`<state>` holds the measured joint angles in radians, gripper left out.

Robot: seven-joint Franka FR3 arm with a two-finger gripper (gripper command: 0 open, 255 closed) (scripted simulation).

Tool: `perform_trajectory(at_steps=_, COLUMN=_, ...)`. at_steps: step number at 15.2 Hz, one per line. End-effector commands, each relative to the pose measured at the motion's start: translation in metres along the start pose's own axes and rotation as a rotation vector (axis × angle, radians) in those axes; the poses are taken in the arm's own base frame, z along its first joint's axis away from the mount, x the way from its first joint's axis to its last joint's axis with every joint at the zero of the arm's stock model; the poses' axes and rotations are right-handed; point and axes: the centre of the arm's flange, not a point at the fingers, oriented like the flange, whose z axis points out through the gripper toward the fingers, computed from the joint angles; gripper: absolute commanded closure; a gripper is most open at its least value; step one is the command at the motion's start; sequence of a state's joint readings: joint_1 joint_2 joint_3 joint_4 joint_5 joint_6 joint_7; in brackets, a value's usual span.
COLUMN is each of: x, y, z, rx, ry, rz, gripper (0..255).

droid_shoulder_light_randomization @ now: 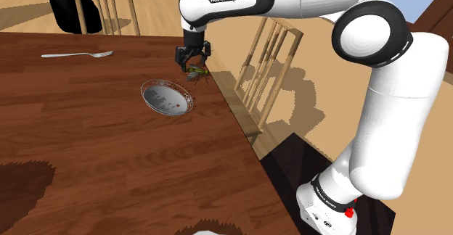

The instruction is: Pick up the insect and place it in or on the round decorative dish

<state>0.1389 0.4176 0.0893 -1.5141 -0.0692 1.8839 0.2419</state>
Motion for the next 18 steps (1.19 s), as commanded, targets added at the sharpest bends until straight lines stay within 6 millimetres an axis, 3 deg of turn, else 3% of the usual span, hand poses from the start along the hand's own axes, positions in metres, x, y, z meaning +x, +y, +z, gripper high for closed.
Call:
perform_trajectory(at_steps=1, x=-0.0001, y=0.0, z=0.0098, rx=0.0, ry=0.0, rz=0.0, gripper=0)
perform_trajectory(at_steps=9, x=-0.0001, y=0.0, z=0.0128, rx=0.0, ry=0.0, rz=0.0, gripper=0)
perform_trajectory(at_steps=10, x=-0.0001, y=0.0, z=0.0128, rx=0.0, ry=0.0, rz=0.0, gripper=255)
perform_trajectory(at_steps=18, x=-0.0002, y=-0.0001, z=0.0129, rx=0.0, ry=0.0, rz=0.0, gripper=255)
